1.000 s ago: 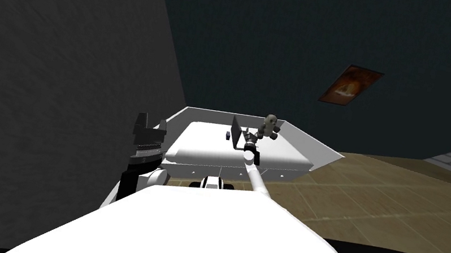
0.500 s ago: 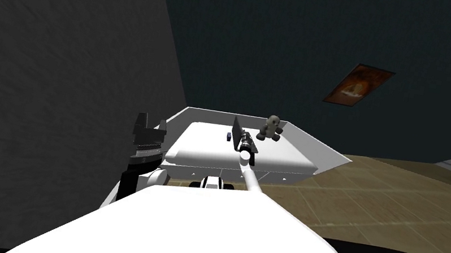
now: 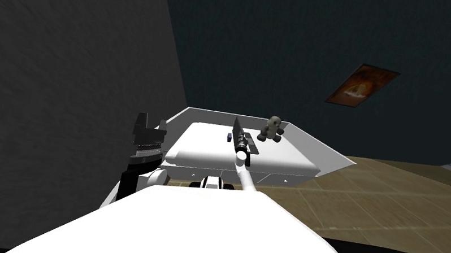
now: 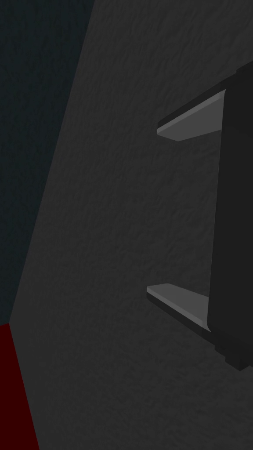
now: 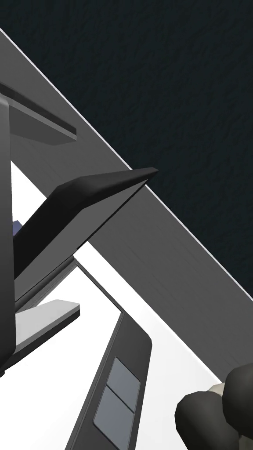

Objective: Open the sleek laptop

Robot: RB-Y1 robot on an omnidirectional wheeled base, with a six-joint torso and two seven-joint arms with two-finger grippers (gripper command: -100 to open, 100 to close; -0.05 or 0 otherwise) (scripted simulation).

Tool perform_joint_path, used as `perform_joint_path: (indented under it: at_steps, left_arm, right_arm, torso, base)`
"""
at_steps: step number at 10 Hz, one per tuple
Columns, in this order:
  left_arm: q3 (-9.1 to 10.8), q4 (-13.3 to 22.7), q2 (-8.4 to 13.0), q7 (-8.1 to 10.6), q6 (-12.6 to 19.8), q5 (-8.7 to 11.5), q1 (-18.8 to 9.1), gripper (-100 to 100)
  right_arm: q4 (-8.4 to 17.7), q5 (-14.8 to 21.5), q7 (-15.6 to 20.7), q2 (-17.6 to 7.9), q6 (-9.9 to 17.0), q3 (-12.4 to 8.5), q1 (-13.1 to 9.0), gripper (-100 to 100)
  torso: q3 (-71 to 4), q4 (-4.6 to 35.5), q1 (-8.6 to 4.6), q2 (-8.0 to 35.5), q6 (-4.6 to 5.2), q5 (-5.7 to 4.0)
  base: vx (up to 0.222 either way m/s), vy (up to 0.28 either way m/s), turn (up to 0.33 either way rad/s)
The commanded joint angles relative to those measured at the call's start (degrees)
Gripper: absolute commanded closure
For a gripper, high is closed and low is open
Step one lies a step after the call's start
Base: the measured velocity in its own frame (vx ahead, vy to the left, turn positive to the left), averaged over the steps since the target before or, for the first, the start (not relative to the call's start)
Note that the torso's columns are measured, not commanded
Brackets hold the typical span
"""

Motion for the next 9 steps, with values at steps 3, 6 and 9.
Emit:
perform_joint_path:
  at_steps: [3, 6, 9]
  left_arm:
    - [0.00, 0.0, 0.0, 0.00, 0.0, 0.0, 0.0, 0]
    - [0.01, 0.0, 0.0, 0.00, 0.0, 0.0, 0.0, 0]
    - [0.01, 0.0, 0.0, 0.00, 0.0, 0.0, 0.0, 0]
  right_arm:
    - [-0.2, -2.4, 0.9, 0.8, -0.1, -0.1, -0.8, 100]
    - [-0.9, -6.5, 0.7, 0.9, -0.9, 0.2, -0.7, 100]
    - [-1.9, -11.8, 0.3, 1.1, -2.2, 0.6, -0.6, 100]
  torso:
    - [0.0, -0.1, 0.00, 0.0, 0.07, -0.03]
    - [0.0, -0.1, -0.56, -0.1, 0.21, -0.23]
    - [-0.1, -0.2, -0.12, -0.2, 0.08, -0.10]
  base:
    - [0.020, -0.020, 0.016]
    - [-0.009, -0.119, 0.034]
    - [-0.001, -0.103, 0.011]
